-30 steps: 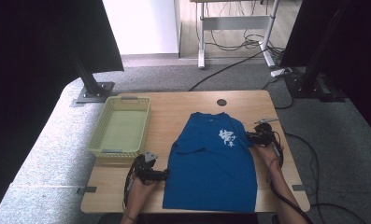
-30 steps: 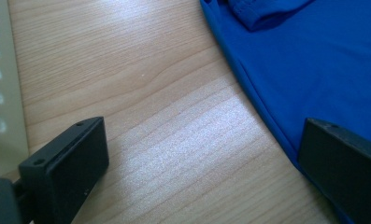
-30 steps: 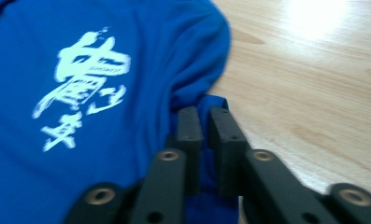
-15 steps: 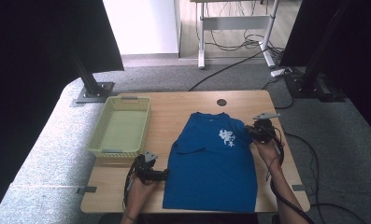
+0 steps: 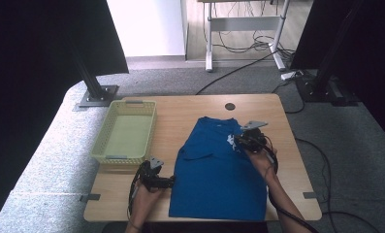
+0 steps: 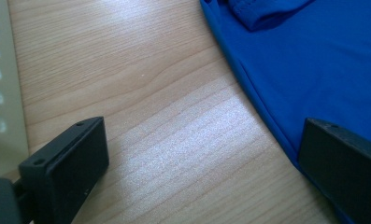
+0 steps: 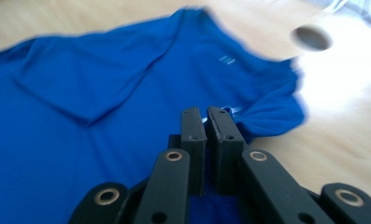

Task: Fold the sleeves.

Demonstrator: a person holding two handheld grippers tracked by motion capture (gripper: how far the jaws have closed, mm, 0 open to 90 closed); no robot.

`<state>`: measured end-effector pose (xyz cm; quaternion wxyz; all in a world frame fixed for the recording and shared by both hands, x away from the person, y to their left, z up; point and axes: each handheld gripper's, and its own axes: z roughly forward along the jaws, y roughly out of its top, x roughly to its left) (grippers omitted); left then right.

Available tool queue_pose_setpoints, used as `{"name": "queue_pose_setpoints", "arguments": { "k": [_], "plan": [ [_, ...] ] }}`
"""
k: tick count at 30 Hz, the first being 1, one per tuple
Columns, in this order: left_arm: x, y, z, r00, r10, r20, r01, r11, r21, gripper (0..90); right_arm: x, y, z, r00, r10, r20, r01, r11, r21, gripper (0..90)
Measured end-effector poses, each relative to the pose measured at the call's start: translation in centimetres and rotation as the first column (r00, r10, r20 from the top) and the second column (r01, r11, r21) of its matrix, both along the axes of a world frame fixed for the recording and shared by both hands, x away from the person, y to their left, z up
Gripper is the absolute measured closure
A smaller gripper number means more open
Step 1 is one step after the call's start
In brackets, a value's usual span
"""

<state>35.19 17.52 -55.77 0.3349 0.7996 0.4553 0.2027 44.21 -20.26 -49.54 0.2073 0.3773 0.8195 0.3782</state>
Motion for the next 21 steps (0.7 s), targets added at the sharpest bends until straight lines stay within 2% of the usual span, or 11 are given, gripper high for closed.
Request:
{"name": "queue_pose_setpoints", "arguments": {
  "k": [5,7,11,13,16,21],
  "plan": [
    [0.0,0.0,0.0,1.0000,0.000,0.000,0.000,1.0000,0.000,1.9,0.2,1.5,-2.7,0.9944,0.056,-0.089,-0.055,0.998,0.013,83.7],
    [0.0,0.0,0.0,1.0000,0.000,0.000,0.000,1.0000,0.000,1.9,0.2,1.7,-3.3,0.9896,0.086,-0.115,-0.084,0.996,0.021,79.5],
    [0.0,0.0,0.0,1.0000,0.000,0.000,0.000,1.0000,0.000,1.9,0.2,1.1,-2.8,0.9904,0.098,-0.097,-0.093,0.994,0.062,68.8],
    [0.0,0.0,0.0,1.0000,0.000,0.000,0.000,1.0000,0.000,1.9,0.3,0.5,-2.1,0.9941,0.082,-0.072,-0.076,0.994,0.079,65.4],
    [0.0,0.0,0.0,1.0000,0.000,0.000,0.000,1.0000,0.000,1.9,0.5,-0.3,-1.3,0.9984,0.039,-0.041,-0.036,0.996,0.078,61.7],
    [0.0,0.0,0.0,1.0000,0.000,0.000,0.000,1.0000,0.000,1.9,1.1,-1.2,-1.4,0.9989,-0.004,-0.047,0.008,0.997,0.077,59.5]
  ]
}}
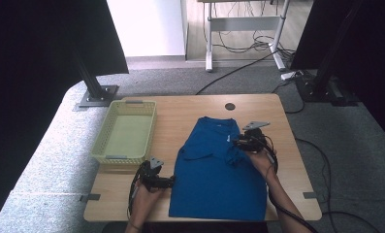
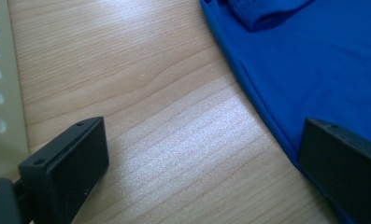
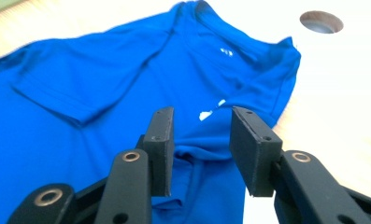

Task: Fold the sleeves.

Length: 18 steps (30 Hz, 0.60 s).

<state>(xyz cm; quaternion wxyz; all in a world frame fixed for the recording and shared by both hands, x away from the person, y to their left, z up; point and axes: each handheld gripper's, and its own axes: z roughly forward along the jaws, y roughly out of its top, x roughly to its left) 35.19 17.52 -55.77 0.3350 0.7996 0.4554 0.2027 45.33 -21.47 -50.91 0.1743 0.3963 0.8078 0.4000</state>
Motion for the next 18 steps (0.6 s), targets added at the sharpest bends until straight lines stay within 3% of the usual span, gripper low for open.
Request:
{"name": "queue_pose_setpoints", "arguments": {
  "k": [3,9,14,16,18],
  "plan": [
    [0.0,0.0,0.0,1.0000,0.000,0.000,0.000,1.0000,0.000,1.9,0.3,-0.1,-0.8,0.9995,-0.028,-0.017,0.028,0.999,-0.025,57.9],
    [0.0,0.0,0.0,1.0000,0.000,0.000,0.000,1.0000,0.000,1.9,0.7,-0.4,-2.1,0.9972,-0.058,-0.048,0.057,0.998,-0.008,56.7],
    [0.0,0.0,0.0,1.0000,0.000,0.000,0.000,1.0000,0.000,1.9,1.9,-1.0,-2.8,0.9873,-0.152,-0.047,0.153,0.988,0.024,50.6],
    [0.0,0.0,0.0,1.0000,0.000,0.000,0.000,1.0000,0.000,1.9,2.5,-1.1,-3.3,0.9845,-0.164,-0.061,0.167,0.985,0.038,51.0],
    [0.0,0.0,0.0,1.0000,0.000,0.000,0.000,1.0000,0.000,1.9,3.0,-1.2,-3.8,0.9832,-0.166,-0.076,0.169,0.985,0.040,57.2]
  ]
}}
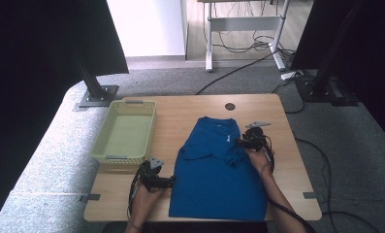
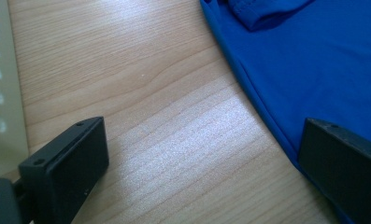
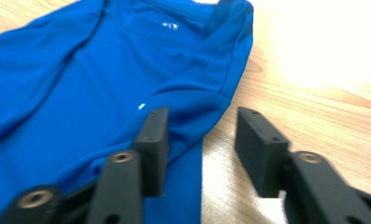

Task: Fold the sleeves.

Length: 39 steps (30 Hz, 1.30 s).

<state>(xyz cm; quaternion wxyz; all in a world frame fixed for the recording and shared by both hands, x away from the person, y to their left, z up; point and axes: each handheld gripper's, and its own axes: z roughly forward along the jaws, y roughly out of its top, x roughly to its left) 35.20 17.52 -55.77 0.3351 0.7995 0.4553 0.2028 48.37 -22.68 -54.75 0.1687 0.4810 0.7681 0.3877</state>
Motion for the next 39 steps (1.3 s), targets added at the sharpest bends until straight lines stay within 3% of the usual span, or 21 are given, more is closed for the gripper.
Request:
{"name": "queue_pose_setpoints", "arguments": {
  "k": [5,10,13,16,17,19,23,25,27,29,34,39],
  "plan": [
    [0.0,0.0,0.0,1.0000,0.000,0.000,0.000,1.0000,0.000,1.9,0.2,0.1,-0.1,0.9994,0.017,0.030,-0.017,1.000,0.006,81.4],
    [0.0,0.0,0.0,1.0000,0.000,0.000,0.000,1.0000,0.000,1.9,0.3,1.0,1.0,0.9975,0.054,0.046,-0.053,0.999,-0.004,87.9],
    [0.0,0.0,0.0,1.0000,0.000,0.000,0.000,1.0000,0.000,1.9,0.3,1.2,1.4,0.9983,0.039,0.043,-0.038,0.999,-0.018,83.7],
    [0.0,0.0,0.0,1.0000,0.000,0.000,0.000,1.0000,0.000,1.9,0.7,0.9,1.1,0.9997,-0.009,0.025,0.009,1.000,-0.014,57.5],
    [0.0,0.0,0.0,1.0000,0.000,0.000,0.000,1.0000,0.000,1.9,0.9,0.8,0.9,0.9997,-0.021,0.015,0.021,1.000,-0.007,54.6],
    [0.0,0.0,0.0,1.0000,0.000,0.000,0.000,1.0000,0.000,1.9,1.1,0.6,0.4,0.9999,-0.013,-0.003,0.013,1.000,0.011,55.5],
    [0.0,0.0,0.0,1.0000,0.000,0.000,0.000,1.0000,0.000,1.9,1.3,0.8,-0.3,0.9995,0.017,-0.026,-0.017,1.000,-0.008,77.2],
    [0.0,0.0,0.0,1.0000,0.000,0.000,0.000,1.0000,0.000,1.9,1.3,0.9,-0.2,0.9997,0.016,-0.018,-0.016,1.000,-0.006,80.8],
    [0.0,0.0,0.0,1.0000,0.000,0.000,0.000,1.0000,0.000,1.9,1.0,1.3,0.3,0.9995,0.024,0.021,-0.024,1.000,-0.002,84.3],
    [0.0,0.0,0.0,1.0000,0.000,0.000,0.000,1.0000,0.000,1.9,0.8,1.8,1.0,0.9978,0.037,0.055,-0.037,0.999,-0.002,84.7],
    [0.0,0.0,0.0,1.0000,0.000,0.000,0.000,1.0000,0.000,1.9,0.8,3.6,2.0,0.9920,0.101,0.075,-0.101,0.995,-0.001,84.6],
    [0.0,0.0,0.0,1.0000,0.000,0.000,0.000,1.0000,0.000,1.8,0.7,4.9,2.2,0.9874,0.130,0.091,-0.127,0.991,-0.031,71.9]
  ]
}}
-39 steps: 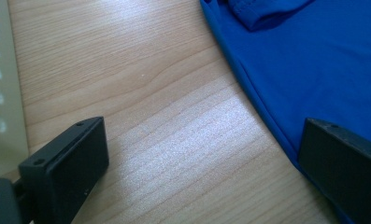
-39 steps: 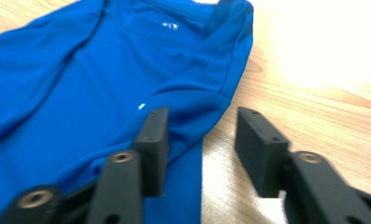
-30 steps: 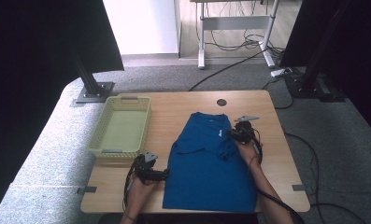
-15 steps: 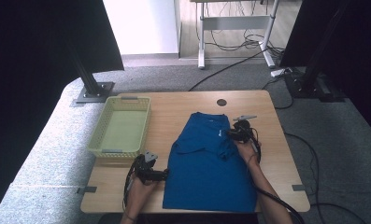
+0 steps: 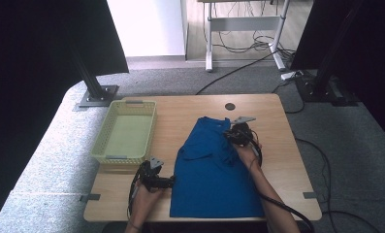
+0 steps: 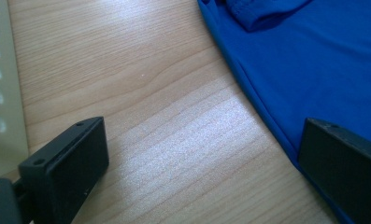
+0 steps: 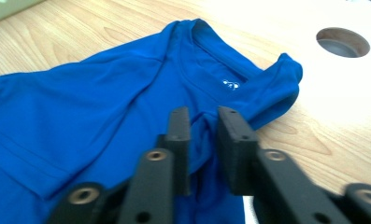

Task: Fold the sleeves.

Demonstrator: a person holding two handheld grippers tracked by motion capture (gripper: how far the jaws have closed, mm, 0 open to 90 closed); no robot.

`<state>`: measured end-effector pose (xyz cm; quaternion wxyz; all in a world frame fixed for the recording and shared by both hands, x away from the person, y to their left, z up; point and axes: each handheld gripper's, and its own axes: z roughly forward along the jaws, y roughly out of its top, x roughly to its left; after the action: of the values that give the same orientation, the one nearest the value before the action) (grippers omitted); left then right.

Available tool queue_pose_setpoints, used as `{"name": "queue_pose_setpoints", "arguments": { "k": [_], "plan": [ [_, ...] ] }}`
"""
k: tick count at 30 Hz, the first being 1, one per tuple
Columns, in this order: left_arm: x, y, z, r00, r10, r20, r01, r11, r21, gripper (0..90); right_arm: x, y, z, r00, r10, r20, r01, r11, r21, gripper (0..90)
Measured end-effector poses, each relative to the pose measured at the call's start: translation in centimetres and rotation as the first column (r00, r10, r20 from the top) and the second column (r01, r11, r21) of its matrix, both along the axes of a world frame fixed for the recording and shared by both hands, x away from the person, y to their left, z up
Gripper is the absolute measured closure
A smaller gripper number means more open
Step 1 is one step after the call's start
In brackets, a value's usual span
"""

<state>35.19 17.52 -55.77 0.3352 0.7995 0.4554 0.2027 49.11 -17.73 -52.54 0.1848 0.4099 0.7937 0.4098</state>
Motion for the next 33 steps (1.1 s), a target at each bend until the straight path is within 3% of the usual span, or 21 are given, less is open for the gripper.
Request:
{"name": "queue_pose_setpoints", "arguments": {
  "k": [3,5,6,9,11,14,15,16,20,28,31,33],
  "plan": [
    [0.0,0.0,0.0,1.0000,0.000,0.000,0.000,1.0000,0.000,1.8,0.0,-0.2,0.1,1.0000,-0.008,-0.004,0.008,1.000,-0.009,66.9],
    [0.0,0.0,0.0,1.0000,0.000,0.000,0.000,1.0000,0.000,1.9,0.1,-0.8,0.3,0.9996,-0.019,-0.021,0.019,1.000,0.015,64.4],
    [0.0,0.0,0.0,1.0000,0.000,0.000,0.000,1.0000,0.000,1.8,0.3,-1.1,0.3,0.9985,-0.043,-0.034,0.043,0.999,0.006,61.3],
    [0.0,0.0,0.0,1.0000,0.000,0.000,0.000,1.0000,0.000,1.9,0.6,-1.2,0.0,0.9976,-0.031,-0.063,0.032,0.999,0.025,61.9],
    [0.0,0.0,0.0,1.0000,0.000,0.000,0.000,1.0000,0.000,1.9,0.6,-0.8,-0.4,0.9971,-0.043,-0.063,0.042,0.999,-0.030,66.9],
    [0.0,0.0,0.0,1.0000,0.000,0.000,0.000,1.0000,0.000,1.8,0.6,-0.5,-0.8,0.9955,-0.031,-0.089,0.028,0.999,-0.033,78.6],
    [0.0,0.0,0.0,1.0000,0.000,0.000,0.000,1.0000,0.000,1.8,0.6,-0.5,-0.8,0.9955,-0.031,-0.089,0.028,0.999,-0.033,78.6],
    [0.0,0.0,0.0,1.0000,0.000,0.000,0.000,1.0000,0.000,1.8,0.6,-0.3,-1.0,0.9958,-0.025,-0.088,0.020,0.998,-0.055,87.8],
    [0.0,0.0,0.0,1.0000,0.000,0.000,0.000,1.0000,0.000,1.9,0.4,-0.2,-0.2,0.9980,-0.019,-0.060,0.017,0.999,-0.031,89.3],
    [0.0,0.0,0.0,1.0000,-0.001,0.000,0.001,1.0000,0.001,1.8,0.1,2.1,1.4,0.9973,0.070,-0.020,-0.071,0.997,-0.024,89.3],
    [0.0,0.0,0.0,1.0000,-0.002,0.000,0.002,1.0000,0.001,1.8,0.3,3.2,1.2,0.9930,0.114,-0.028,-0.115,0.993,-0.030,89.3],
    [0.0,0.0,0.0,1.0000,-0.003,-0.001,0.003,1.0000,0.001,1.9,0.5,4.0,1.0,0.9843,0.169,-0.050,-0.171,0.985,-0.029,89.2]
  ]
}}
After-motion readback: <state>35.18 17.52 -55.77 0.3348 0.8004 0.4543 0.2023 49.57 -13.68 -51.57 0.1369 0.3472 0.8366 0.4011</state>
